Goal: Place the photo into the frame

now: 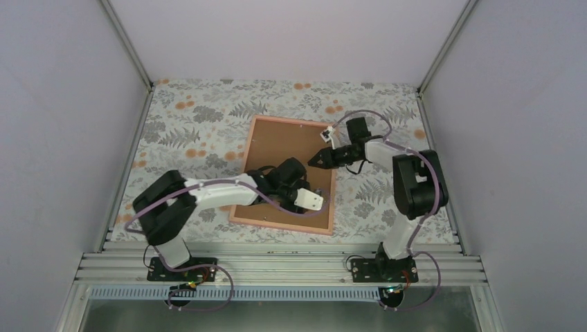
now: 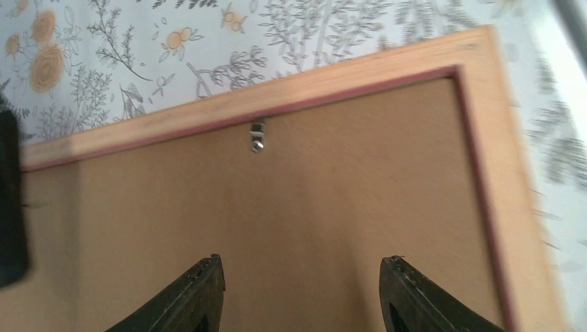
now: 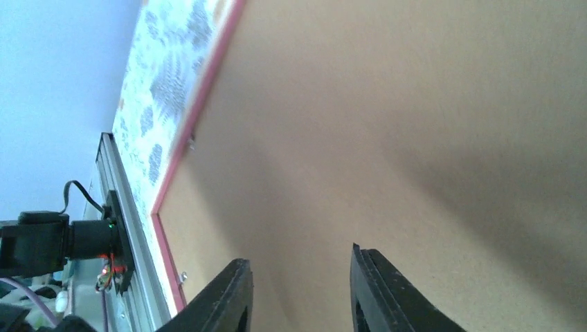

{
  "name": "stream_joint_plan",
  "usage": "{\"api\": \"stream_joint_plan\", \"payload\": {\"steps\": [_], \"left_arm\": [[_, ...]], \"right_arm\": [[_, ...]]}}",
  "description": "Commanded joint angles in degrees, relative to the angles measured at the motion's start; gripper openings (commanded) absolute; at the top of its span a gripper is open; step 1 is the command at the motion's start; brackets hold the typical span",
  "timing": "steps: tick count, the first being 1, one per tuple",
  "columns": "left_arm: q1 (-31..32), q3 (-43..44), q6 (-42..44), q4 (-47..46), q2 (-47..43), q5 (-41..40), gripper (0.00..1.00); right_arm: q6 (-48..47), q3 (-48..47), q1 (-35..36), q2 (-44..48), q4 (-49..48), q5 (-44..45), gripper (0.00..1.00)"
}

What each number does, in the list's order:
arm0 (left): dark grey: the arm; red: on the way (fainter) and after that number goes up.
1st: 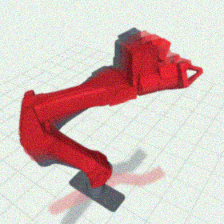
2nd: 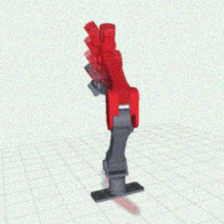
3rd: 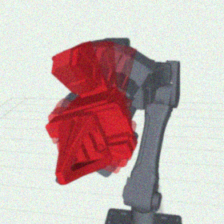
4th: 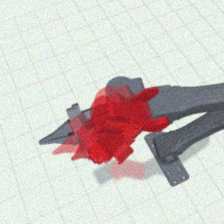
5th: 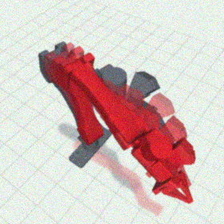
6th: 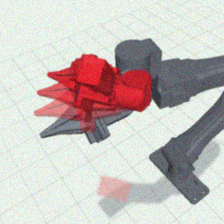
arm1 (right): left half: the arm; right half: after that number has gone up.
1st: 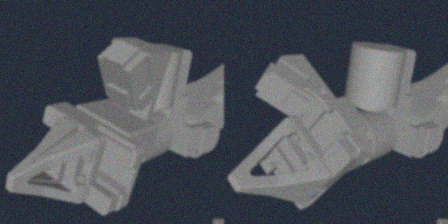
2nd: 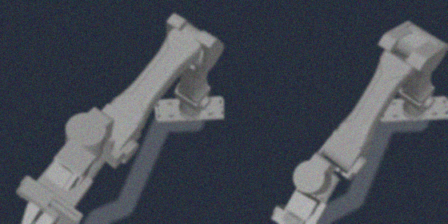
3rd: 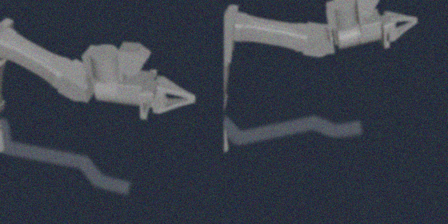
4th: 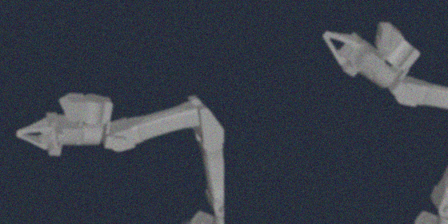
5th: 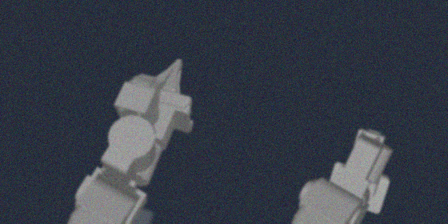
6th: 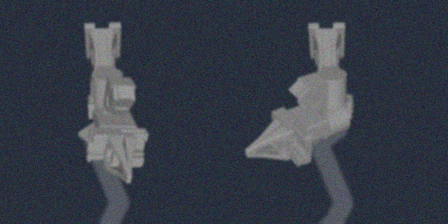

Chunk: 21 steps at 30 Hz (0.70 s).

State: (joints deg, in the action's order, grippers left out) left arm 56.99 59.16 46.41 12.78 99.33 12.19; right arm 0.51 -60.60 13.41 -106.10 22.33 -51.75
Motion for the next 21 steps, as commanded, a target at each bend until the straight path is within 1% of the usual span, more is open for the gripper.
{"api": "stream_joint_plan", "payload": {"steps": [1, 5, 8, 11, 15, 21], "left_arm": [[0.1, -4.4, -1.5, 9.1, -6.9, 4.7, 0.57], [1.4, -8.2, -2.5, 10.6, -10.2, 5.7, 0.56], [3.2, -8.4, -4.2, 10.0, -9.0, 5.2, 0.54], [4.1, -8.7, -5.7, 7.5, -7.5, 3.3, 0.51], [5.0, -8.9, -6.7, 5.6, -5.6, 2.4, 0.45], [5.6, -9.0, -7.8, 4.2, -2.2, 0.3, 0.33]], "right_arm": [[0.9, -1.1, -1.1, 6.7, -2.1, -1.1, 0.41], [2.3, -0.1, -3.9, 10.3, -3.9, -1.7, 0.59], [2.6, -0.3, -5.7, 12.9, -3.8, -1.9, 0.71], [3.2, 0.6, -7.6, 13.6, -3.8, -1.9, 0.79], [3.6, 2.3, -10.6, 14.1, -3.1, -2.6, 0.81], [5.1, 5.1, -14.6, 15.6, -3.2, -3.1, 0.81]]}}
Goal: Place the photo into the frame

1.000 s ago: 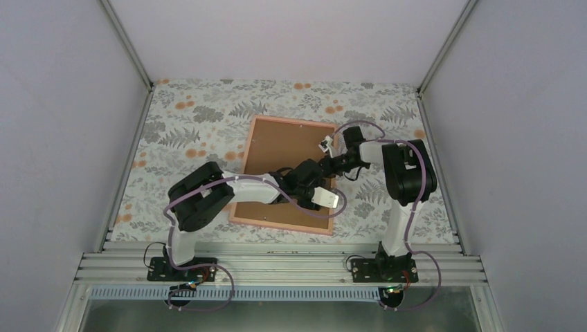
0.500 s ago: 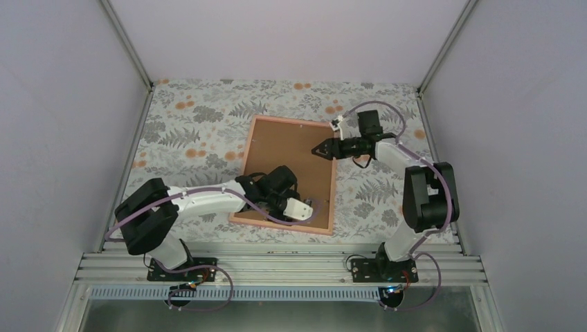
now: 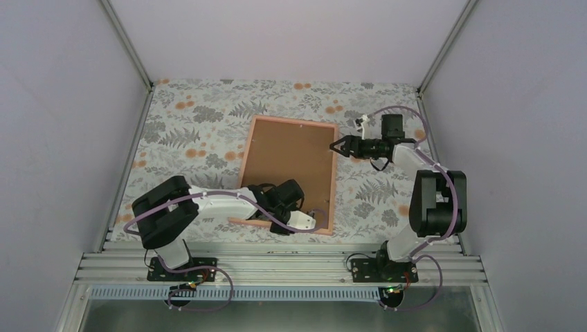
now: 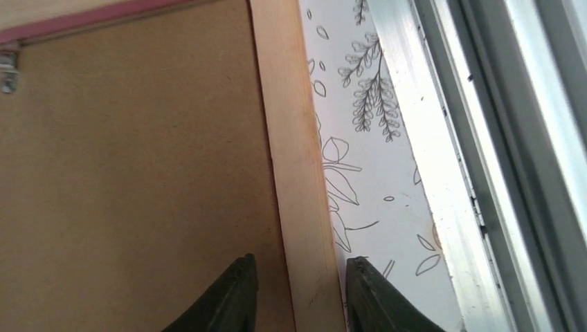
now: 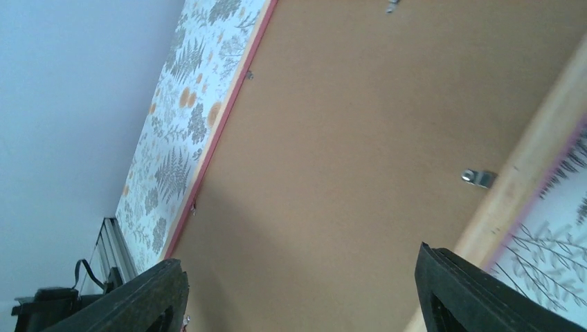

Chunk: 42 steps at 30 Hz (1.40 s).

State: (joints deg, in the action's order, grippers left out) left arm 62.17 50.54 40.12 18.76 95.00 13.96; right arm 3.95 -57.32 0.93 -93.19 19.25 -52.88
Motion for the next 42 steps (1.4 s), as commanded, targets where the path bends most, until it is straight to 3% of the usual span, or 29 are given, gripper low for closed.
{"api": "stream_joint_plan", "payload": {"steps": [1, 3, 9, 16, 23, 27, 37, 42], "left_arm": [[0.4, -0.3, -1.6, -1.8, 2.4, -1.7, 0.31], [0.4, -0.1, -2.3, -1.8, 2.5, -2.5, 0.27], [0.0, 2.7, -5.5, 1.3, 2.1, -3.6, 0.03], [-1.4, 6.6, -9.3, 5.1, -3.0, 1.2, 0.02], [-3.3, 9.0, -9.6, 5.2, -5.0, 3.7, 0.02], [-3.3, 10.1, -8.8, 5.2, -5.5, 5.5, 0.02], [-2.7, 12.8, -7.8, 6.6, -5.5, 8.2, 0.02], [-2.3, 12.5, -7.3, 6.6, -5.4, 7.8, 0.02]], "right_arm": [[2.4, 2.7, -2.7, 3.1, -0.4, -2.2, 0.81], [3.7, 4.5, -3.9, 3.8, -1.6, -2.7, 0.82], [7.7, 9.7, -8.2, 2.2, -4.5, -5.1, 0.85], [13.9, 12.7, -11.3, -4.4, -9.2, -9.1, 0.86], [20.0, 17.0, -11.3, -6.5, -15.5, -14.4, 0.95], [24.8, 17.5, -9.5, -8.9, -19.7, -18.2, 0.95], [31.3, 13.7, -3.2, -15.4, -23.6, -22.2, 0.82], [33.9, 12.2, -1.3, -17.1, -25.3, -23.7, 0.64]]}}
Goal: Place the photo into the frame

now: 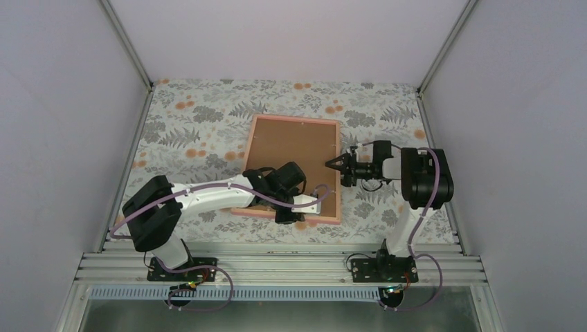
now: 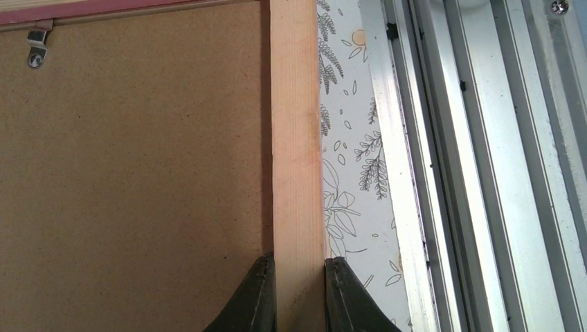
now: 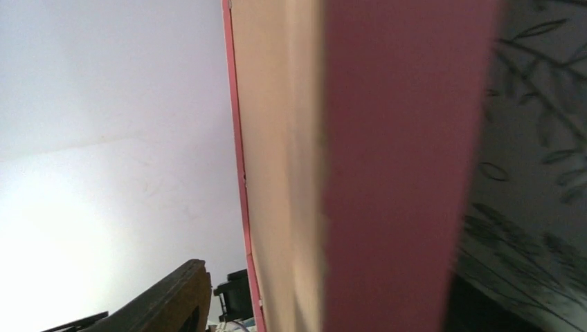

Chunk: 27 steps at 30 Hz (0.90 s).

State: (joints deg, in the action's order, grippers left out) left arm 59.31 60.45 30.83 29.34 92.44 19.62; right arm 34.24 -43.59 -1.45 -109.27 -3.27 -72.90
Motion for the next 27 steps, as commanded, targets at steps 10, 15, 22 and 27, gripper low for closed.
{"api": "stream_joint_plan", "payload": {"steps": [10, 15, 22, 27], "left_arm": [[1.1, 1.3, 5.0, -5.5, -4.3, -4.9, 0.02], [1.1, 1.2, 5.4, -5.3, -5.4, -8.9, 0.04], [-2.3, 4.7, 4.0, -1.3, -6.7, -12.1, 0.4], [-8.2, 9.3, 4.4, 2.6, -8.5, -11.5, 0.91]], "right_arm": [[9.3, -1.3, 1.0, 0.8, -5.4, -5.7, 0.26], [8.9, -3.0, 0.8, 4.0, -3.3, -5.4, 0.1], [2.5, -9.8, 0.7, 8.3, 5.0, -3.2, 0.04], [1.0, -15.8, 0.7, 12.1, 7.4, -1.8, 0.04]]}}
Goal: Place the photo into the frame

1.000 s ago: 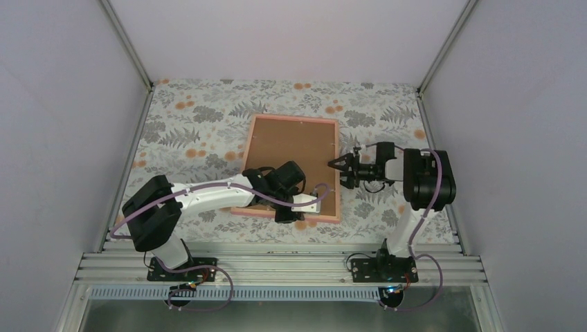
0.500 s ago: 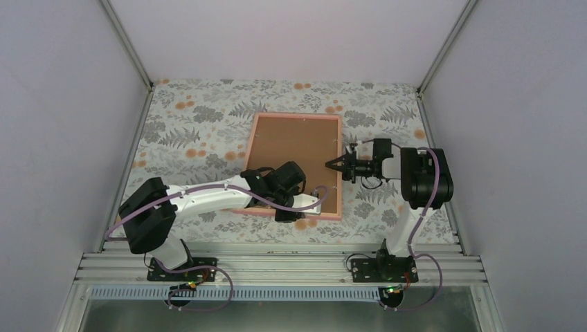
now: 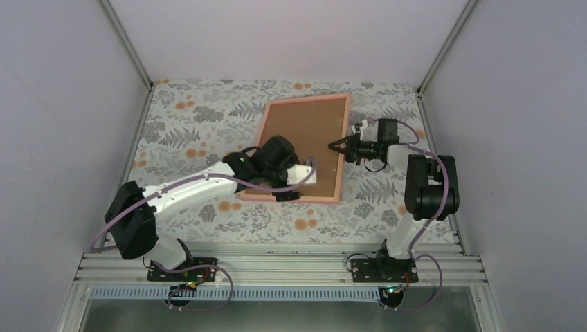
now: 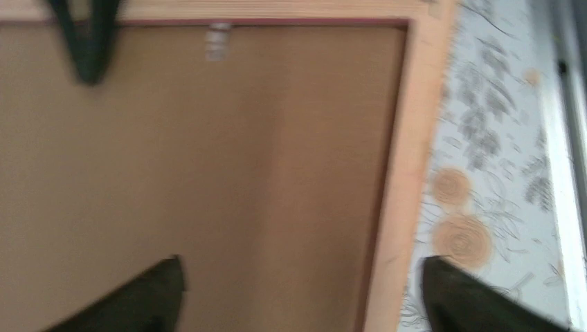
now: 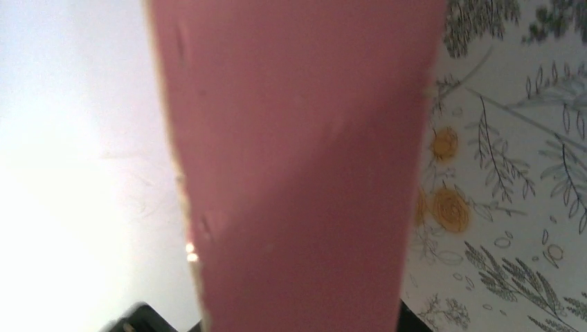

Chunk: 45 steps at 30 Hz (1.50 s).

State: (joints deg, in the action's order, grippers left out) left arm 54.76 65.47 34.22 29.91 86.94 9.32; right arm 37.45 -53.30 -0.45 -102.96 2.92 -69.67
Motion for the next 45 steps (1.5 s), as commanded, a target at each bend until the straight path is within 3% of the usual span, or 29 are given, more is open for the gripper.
{"api": "stream_joint_plan", "payload": {"steps": [1, 5, 10, 14, 27, 36, 45], "left_arm": [[-4.8, 5.1, 1.5, 2.5, -3.1, -2.0, 0.97], [-12.5, 10.6, 0.1, 2.9, -2.8, -3.8, 1.0], [-23.0, 15.2, -1.9, 1.3, -2.5, -5.8, 1.0], [-28.8, 16.5, -3.7, -0.4, -2.5, -6.7, 1.0], [-37.4, 19.1, -8.5, -4.1, -2.4, -9.5, 1.0], [-45.5, 19.9, -16.0, -6.0, -4.4, -12.7, 1.0], [-54.6, 20.1, -21.5, -5.0, -7.6, -8.7, 1.0]], "right_arm": [[-2.4, -7.5, -0.3, 6.5, 1.6, -4.8, 0.04], [-6.5, -15.5, -0.4, 8.9, 6.9, -3.1, 0.04], [-19.3, -29.9, -0.4, 8.6, 20.1, 2.8, 0.04], [-26.1, -38.6, -0.4, 8.5, 24.6, 8.2, 0.04], [-51.5, -62.1, 2.8, 5.5, 37.7, 32.6, 0.04], [-67.6, -57.7, 14.0, 11.4, 35.8, 54.7, 0.03], [-83.9, -35.0, 32.3, 19.2, 22.7, 75.6, 0.04]]}}
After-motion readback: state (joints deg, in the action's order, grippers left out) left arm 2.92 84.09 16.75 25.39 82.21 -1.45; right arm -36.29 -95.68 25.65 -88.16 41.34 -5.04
